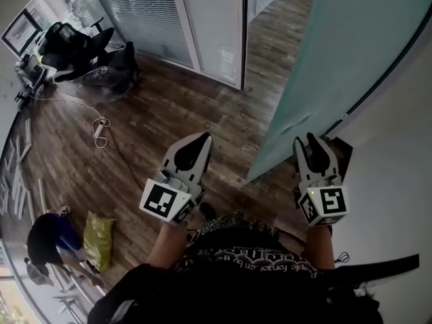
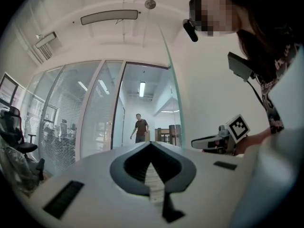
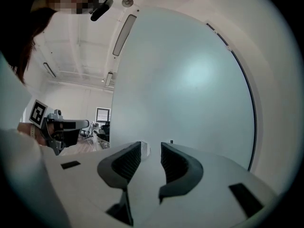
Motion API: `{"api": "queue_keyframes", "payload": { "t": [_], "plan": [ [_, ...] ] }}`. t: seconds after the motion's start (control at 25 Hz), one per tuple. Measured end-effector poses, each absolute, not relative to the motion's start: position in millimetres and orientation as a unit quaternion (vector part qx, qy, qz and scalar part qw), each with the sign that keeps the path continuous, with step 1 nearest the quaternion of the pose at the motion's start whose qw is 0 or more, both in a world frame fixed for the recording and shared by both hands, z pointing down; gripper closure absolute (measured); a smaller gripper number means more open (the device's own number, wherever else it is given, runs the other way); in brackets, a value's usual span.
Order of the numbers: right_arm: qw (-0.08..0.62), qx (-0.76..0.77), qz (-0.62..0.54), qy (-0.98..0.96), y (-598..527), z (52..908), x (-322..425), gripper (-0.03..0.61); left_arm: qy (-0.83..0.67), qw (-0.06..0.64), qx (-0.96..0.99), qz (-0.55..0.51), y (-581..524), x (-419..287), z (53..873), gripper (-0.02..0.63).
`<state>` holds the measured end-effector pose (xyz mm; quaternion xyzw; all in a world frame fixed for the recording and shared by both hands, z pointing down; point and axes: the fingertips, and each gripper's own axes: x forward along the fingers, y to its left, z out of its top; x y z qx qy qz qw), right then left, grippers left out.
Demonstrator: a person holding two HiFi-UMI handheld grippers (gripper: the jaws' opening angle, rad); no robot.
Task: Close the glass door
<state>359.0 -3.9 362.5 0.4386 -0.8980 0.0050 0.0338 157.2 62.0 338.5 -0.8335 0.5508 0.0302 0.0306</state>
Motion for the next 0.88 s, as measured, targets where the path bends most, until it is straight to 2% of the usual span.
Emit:
{"api": "queue_keyframes", "payload": {
  "t": [0.36, 0.88],
  "plan": [
    [0.060, 0.418, 0.024, -0.906, -32.2, 374.5, 344.0, 0.425, 0.564, 0.032, -0.825, 0.028, 59.4, 142.4, 332.9, 0.612],
    [0.080, 0.415, 0.040, -0.905, -46.3, 389.9, 331.5, 0.430, 0.564, 0.027, -0.825, 0.019, 49.6, 128.7, 343.3, 0.611]
  ]
}}
